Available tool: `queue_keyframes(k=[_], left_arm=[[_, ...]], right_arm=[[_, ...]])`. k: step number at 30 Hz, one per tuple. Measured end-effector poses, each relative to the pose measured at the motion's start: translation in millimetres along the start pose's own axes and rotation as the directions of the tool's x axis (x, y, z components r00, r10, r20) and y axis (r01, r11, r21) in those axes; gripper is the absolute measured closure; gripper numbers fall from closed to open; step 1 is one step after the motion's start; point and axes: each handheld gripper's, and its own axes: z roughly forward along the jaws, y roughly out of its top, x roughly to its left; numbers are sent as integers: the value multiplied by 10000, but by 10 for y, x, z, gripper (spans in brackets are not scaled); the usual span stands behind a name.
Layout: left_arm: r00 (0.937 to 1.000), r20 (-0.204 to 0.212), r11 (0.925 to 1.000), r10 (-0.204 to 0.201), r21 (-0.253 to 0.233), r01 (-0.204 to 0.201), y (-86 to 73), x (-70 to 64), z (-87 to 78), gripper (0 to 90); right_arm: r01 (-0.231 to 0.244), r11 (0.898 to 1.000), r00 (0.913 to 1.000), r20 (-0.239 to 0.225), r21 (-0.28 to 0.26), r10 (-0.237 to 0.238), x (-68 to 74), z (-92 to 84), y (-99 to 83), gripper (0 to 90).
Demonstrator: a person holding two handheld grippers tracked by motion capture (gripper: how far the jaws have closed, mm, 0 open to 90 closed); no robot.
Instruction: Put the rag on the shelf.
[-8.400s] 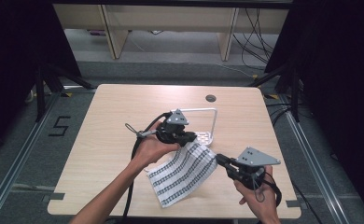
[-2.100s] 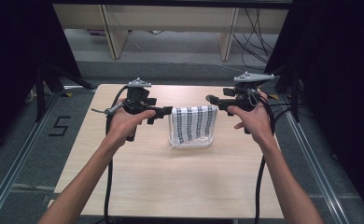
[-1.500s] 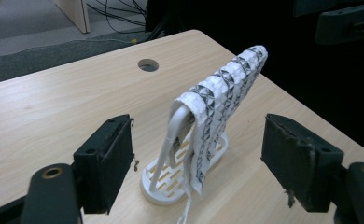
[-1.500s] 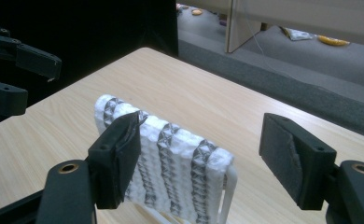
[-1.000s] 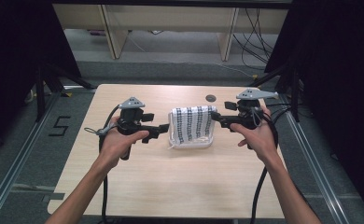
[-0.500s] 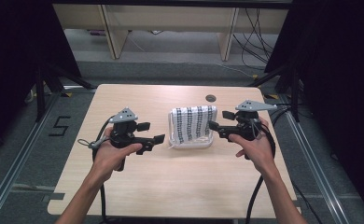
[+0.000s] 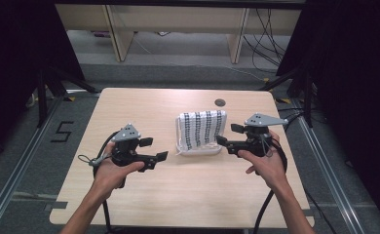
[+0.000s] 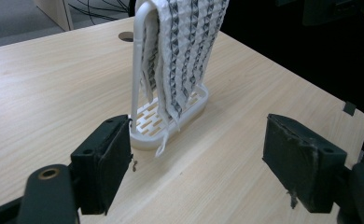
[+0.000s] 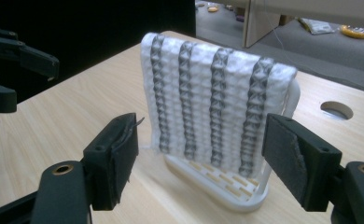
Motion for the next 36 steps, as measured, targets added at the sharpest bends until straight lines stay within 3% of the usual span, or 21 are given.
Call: queue_keyframes(k=[2, 4, 5, 7, 8, 9, 10, 11, 14, 19, 22, 23, 27, 28, 29, 31, 34, 36], left_arm=[[10000, 18, 10000, 15, -5, -15, -27, -6, -18, 229], [10000, 74, 10000, 51, -15, -51, -50, -12, -29, 228], [9999, 88, 9999, 121, 1, -121, -64, -13, -31, 228], [9999, -5, 9998, 165, 91, -165, -87, -26, -39, 228], [9998, -16, 9998, 193, 98, -193, -102, -29, -39, 229], [9998, 96, 9998, 191, 77, -191, -118, -28, -34, 228], [9997, 35, 9997, 231, 110, -232, -135, -34, -38, 228], [9997, 9, 9996, 239, 138, -239, -154, -39, -42, 229], [9998, 130, 9999, 163, 52, -164, -239, -44, -37, 227], [9995, 294, 9996, 66, 270, -74, -398, -42, -13, 201], [9995, 325, 9997, 26, 239, -34, -477, -41, -2, 178], [9995, 327, 9999, 12, 162, -17, -506, -36, 8, 162], [9997, 223, 9998, -73, 178, 69, -614, -21, 19, 160], [9997, 232, 9998, -66, 166, 62, -638, -17, 19, 160], [9996, 263, 9999, -78, 111, 75, -661, -16, 21, 160], [9996, 294, 9999, -56, 138, 52, -697, -17, 19, 160], [9996, 275, 9998, -45, 174, 40, -752, -32, 18, 160], [9998, 177, 9994, 15, 335, -21, -783, -42, 10, 161]], right_arm=[[255, 9997, 9996, 115, 54, -256, -16, -9, -30, 281], [-74, 9998, 10000, 56, 187, 73, 0, -21, -58, 279], [220, 9997, 9997, 121, 93, -221, -22, -16, -72, 279], [-77, 9999, 9999, 123, 153, 75, 0, -28, -98, 278], [124, 9999, 9998, 145, 49, -125, -12, -25, -108, 278], [-88, 9999, 9999, 144, 138, 86, 6, -34, -122, 276], [140, 9998, 9999, 93, 105, -141, -10, -36, -129, 272], [-40, 10000, 10000, 69, 88, 39, 4, -38, -144, 267], [154, 9997, 9998, 148, 181, -157, 3, -62, -188, 250], [-309, 9986, 9995, 126, 422, 304, 17, -86, -319, 218], [-149, 9990, 9996, 249, 413, 138, 11, -96, -402, 218], [-195, 9991, 9998, 72, 370, 192, 23, -90, -456, 220], [-307, 9983, 9995, 105, 493, 303, 49, -96, -547, 226], [-242, 9993, 9997, 77, 302, 240, 51, -84, -582, 230], [-337, 9979, 9993, 166, 549, 329, 71, -81, -643, 230], [-143, 9984, 9999, 81, 551, 139, 60, -73, -668, 230], [-382, 9977, 9991, -143, 557, 391, 105, -47, -741, 232], [-256, 9979, 9996, -111, 589, 263, 118, -46, -767, 232]])
